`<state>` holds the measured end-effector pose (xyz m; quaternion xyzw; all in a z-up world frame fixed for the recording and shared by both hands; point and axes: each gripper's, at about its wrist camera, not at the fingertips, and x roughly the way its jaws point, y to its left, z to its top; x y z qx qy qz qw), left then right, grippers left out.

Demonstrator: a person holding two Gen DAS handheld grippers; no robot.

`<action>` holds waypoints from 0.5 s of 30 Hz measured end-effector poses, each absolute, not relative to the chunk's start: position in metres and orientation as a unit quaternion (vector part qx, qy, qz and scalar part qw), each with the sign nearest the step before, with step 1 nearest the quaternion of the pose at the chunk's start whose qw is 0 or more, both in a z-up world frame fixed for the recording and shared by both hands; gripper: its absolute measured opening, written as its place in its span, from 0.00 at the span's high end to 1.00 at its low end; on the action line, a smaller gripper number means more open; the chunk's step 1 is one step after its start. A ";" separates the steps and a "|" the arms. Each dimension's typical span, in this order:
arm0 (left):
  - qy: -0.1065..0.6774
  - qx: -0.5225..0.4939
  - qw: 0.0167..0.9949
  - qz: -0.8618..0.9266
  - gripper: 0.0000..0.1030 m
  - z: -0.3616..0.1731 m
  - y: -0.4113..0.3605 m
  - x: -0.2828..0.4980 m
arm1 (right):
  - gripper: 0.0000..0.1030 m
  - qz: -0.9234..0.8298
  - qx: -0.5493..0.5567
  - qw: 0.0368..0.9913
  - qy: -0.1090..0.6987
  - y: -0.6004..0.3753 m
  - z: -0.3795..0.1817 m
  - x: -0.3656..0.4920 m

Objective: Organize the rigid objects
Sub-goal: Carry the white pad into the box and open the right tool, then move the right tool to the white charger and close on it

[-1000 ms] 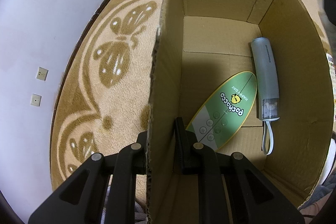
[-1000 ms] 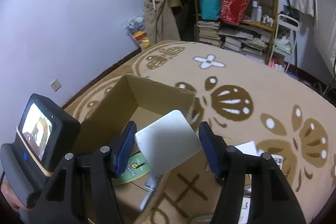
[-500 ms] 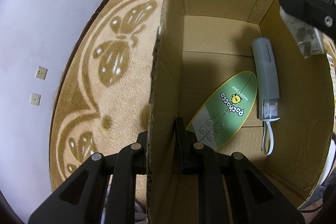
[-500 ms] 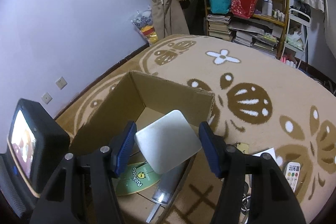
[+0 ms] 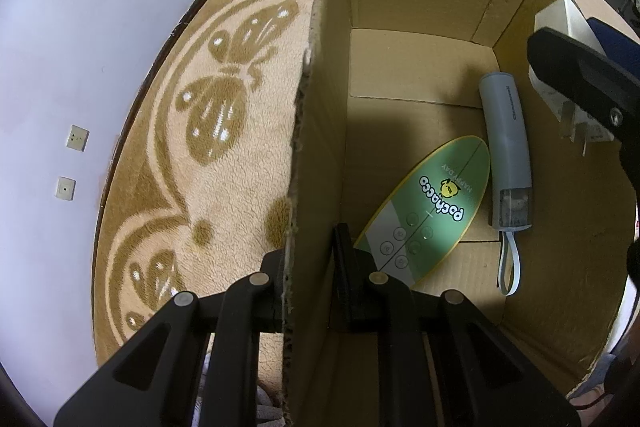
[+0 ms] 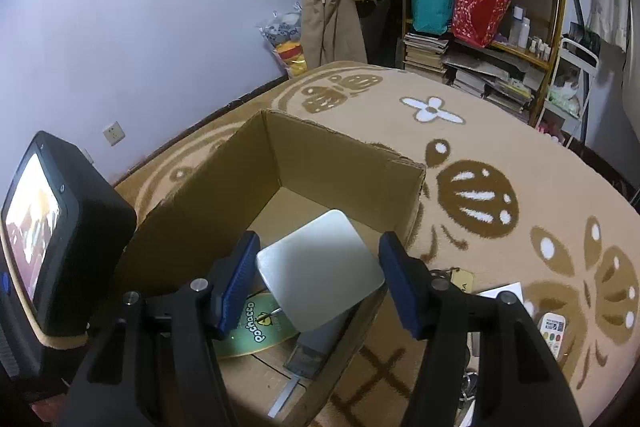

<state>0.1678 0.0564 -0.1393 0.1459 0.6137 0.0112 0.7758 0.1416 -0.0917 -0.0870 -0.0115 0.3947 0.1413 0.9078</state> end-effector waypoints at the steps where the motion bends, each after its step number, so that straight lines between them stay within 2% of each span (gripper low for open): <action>1: 0.614 0.145 0.776 0.011 0.85 -0.139 0.057 0.168 | 0.36 0.142 -0.011 0.907 0.396 -0.092 -0.087 0.142; 7: 0.614 0.145 0.775 0.010 0.85 -0.139 0.057 0.168 | 0.34 0.144 -0.002 0.908 0.395 -0.095 -0.081 0.137; 9: 0.615 0.146 0.775 0.012 0.85 -0.140 0.057 0.169 | 0.26 0.142 0.006 0.909 0.391 -0.100 -0.077 0.135; 15: 0.614 0.148 0.775 0.013 0.85 -0.139 0.056 0.169 | 0.16 0.115 0.008 0.917 0.381 -0.120 -0.071 0.130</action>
